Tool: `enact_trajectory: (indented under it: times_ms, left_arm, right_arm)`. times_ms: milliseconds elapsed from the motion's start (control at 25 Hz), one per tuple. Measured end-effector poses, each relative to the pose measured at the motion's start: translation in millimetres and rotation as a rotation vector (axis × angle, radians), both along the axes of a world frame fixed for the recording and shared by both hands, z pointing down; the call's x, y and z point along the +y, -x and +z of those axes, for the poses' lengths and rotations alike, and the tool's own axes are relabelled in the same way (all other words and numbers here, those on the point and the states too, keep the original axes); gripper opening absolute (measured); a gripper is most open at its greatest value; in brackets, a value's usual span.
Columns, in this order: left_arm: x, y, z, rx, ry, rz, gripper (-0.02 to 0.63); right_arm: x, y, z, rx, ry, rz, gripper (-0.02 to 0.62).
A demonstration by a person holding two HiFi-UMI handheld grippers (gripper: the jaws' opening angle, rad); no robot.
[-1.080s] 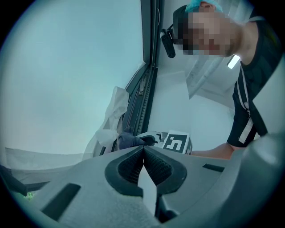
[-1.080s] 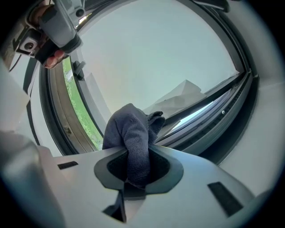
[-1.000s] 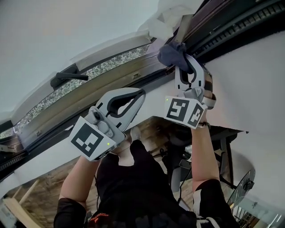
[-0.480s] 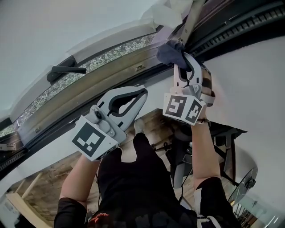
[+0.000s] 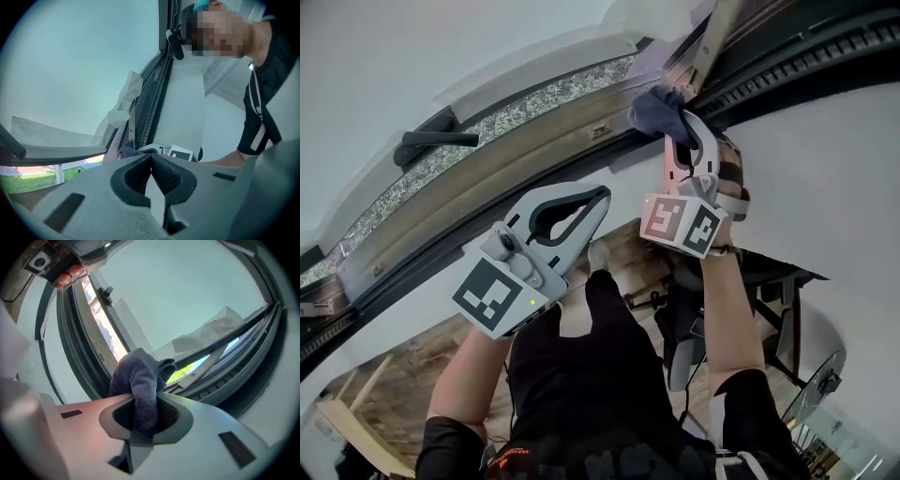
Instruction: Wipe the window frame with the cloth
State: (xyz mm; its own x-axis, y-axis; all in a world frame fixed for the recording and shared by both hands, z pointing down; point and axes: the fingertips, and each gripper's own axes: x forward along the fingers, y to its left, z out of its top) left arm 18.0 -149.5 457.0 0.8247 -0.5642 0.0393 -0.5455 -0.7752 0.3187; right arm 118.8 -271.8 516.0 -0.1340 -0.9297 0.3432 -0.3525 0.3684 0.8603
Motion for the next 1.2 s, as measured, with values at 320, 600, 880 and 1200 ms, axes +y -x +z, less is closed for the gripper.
enact_trajectory:
  times_ms: [320, 600, 880, 1200]
  left_arm:
    - [1, 1, 2, 0.021, -0.043, -0.01, 0.02]
    - [-1, 7, -56, 0.022, -0.158, -0.027, 0.02]
    - [4, 6, -129, 0.03, -0.286, -0.044, 0.02]
    - [12, -11, -201, 0.041, -0.424, -0.028, 0.02]
  right_arm:
    - [3, 1, 8, -0.002, -0.006, -0.011, 0.06]
    - [16, 5, -86, -0.022, -0.143, -0.059, 0.06]
    - [33, 0, -219, -0.058, -0.334, -0.09, 0.06]
    - [54, -1, -343, -0.095, -0.542, -0.12, 0.06]
